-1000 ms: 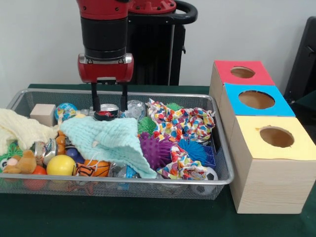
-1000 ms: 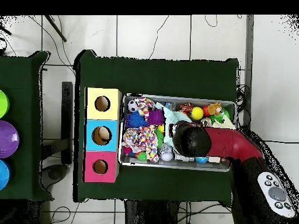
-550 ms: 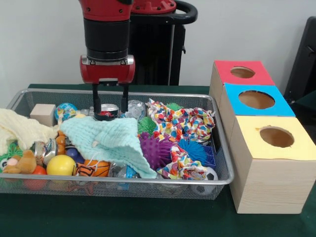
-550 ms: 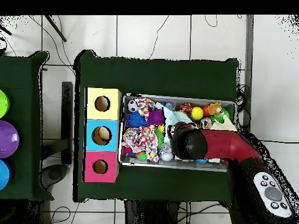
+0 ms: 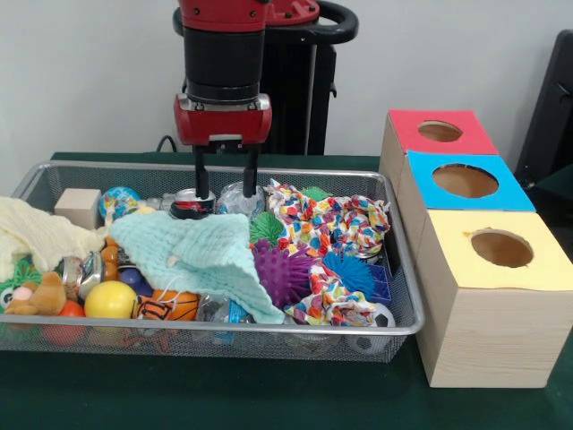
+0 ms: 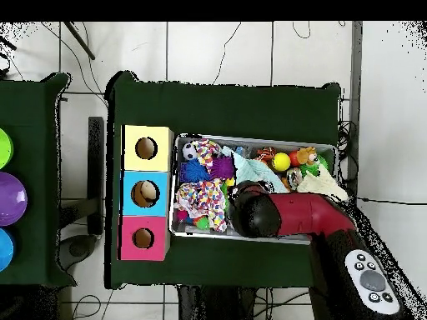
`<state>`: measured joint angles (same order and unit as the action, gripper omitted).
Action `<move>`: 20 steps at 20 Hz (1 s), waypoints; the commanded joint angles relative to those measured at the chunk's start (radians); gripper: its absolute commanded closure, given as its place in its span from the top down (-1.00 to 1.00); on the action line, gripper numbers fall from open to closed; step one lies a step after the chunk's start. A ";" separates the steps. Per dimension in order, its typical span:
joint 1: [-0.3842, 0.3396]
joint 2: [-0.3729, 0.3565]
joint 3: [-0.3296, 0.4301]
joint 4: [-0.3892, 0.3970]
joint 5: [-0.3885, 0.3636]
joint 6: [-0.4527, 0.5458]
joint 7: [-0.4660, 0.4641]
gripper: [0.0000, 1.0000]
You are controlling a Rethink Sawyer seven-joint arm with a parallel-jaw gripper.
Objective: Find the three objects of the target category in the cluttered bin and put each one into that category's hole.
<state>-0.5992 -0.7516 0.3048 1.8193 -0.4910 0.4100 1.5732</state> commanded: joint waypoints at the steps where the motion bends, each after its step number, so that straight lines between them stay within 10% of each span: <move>1: 0.015 0.030 -0.049 0.058 -0.043 -0.097 0.134 1.00; 20: 0.081 0.155 -0.202 0.143 -0.034 -0.375 0.197 1.00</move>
<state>-0.5588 -0.6512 0.1638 1.8867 -0.4902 0.1412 1.5732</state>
